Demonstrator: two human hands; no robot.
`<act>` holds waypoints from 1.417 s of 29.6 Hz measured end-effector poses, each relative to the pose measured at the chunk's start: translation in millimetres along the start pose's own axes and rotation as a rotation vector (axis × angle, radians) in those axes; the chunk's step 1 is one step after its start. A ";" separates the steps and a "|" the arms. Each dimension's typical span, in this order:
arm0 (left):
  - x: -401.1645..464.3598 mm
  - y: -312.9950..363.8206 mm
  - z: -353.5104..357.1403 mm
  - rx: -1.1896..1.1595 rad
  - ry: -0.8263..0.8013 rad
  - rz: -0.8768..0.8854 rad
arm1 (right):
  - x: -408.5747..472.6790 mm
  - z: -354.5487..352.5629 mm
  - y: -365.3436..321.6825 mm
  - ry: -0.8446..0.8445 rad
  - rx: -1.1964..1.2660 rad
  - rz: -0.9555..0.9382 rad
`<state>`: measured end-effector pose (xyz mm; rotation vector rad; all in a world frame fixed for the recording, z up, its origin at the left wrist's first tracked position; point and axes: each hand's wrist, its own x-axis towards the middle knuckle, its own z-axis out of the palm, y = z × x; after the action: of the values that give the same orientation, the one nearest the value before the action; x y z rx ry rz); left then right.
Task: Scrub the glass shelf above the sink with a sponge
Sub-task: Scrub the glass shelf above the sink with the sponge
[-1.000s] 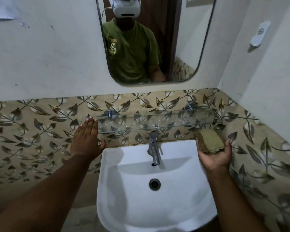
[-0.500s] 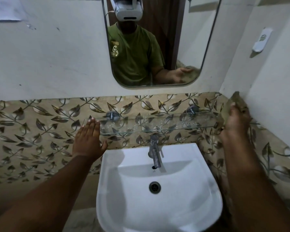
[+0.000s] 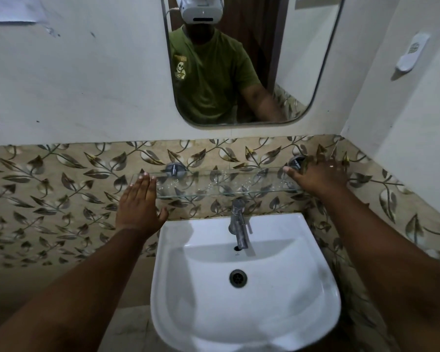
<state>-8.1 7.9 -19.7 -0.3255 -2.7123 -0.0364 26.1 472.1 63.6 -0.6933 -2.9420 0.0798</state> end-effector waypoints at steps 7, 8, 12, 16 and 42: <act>0.6 -0.1 2.2 -0.002 0.005 -0.004 | -7.6 29.5 -20.9 0.019 0.058 0.017; -0.1 0.0 2.4 0.002 0.002 -0.008 | -9.8 31.4 -23.2 0.035 0.061 0.004; -0.1 0.7 2.3 0.009 -0.017 -0.015 | -20.5 35.7 -36.4 0.074 0.031 -0.041; -0.3 1.9 0.9 0.020 -0.033 -0.019 | -36.1 39.6 -68.8 0.084 -0.007 -0.083; -1.8 -4.4 -10.9 0.083 -0.092 0.013 | -77.9 46.9 -180.4 0.049 -0.047 -0.592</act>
<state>-3.3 2.4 -10.4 -0.3271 -2.7933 0.0967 9.7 274.9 23.1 0.1864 -2.9706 -0.0605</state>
